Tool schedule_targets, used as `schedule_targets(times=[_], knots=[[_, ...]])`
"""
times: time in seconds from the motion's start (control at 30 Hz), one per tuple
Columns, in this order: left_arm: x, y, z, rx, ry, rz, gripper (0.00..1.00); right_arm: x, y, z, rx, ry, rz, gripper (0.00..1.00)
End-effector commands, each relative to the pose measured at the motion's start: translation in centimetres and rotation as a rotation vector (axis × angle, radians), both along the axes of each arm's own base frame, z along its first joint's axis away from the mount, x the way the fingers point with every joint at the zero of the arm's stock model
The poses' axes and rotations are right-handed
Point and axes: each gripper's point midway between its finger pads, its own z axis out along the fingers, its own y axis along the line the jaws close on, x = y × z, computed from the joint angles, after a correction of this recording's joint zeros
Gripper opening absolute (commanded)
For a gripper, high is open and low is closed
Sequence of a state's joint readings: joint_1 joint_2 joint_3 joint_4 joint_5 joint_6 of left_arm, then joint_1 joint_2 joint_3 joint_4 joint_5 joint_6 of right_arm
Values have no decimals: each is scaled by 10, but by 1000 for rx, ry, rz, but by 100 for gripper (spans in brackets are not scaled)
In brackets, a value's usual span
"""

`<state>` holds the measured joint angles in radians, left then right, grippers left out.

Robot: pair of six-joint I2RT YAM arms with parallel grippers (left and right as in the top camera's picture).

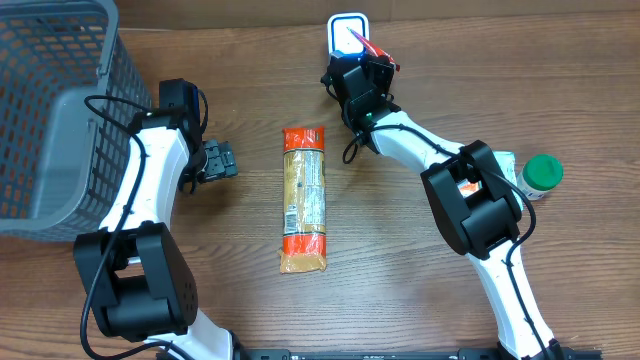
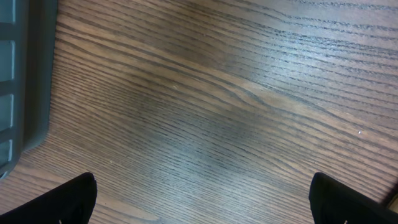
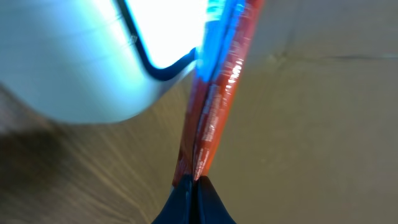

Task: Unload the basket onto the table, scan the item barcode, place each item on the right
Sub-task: 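Hold the red stick packet under the white scanner with the right gripper, then carry the red stick packet right and release it beside the packets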

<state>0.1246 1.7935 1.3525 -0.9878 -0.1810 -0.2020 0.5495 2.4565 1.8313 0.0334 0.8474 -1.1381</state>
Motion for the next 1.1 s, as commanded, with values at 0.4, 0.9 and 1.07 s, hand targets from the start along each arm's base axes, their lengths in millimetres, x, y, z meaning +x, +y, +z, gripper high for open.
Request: schedule_targets(times=[0.4,0.9,1.07], knots=[[2,2,9,15,-22,-13,100,0,5,70,151,-165,-50,3],[2,2,9,15,-22,-13,100,-65,-5,159,546,-120,-144,4],[2,2,9,15,-22,-13,100,-112,-45,166,749,-59,-358,3]])
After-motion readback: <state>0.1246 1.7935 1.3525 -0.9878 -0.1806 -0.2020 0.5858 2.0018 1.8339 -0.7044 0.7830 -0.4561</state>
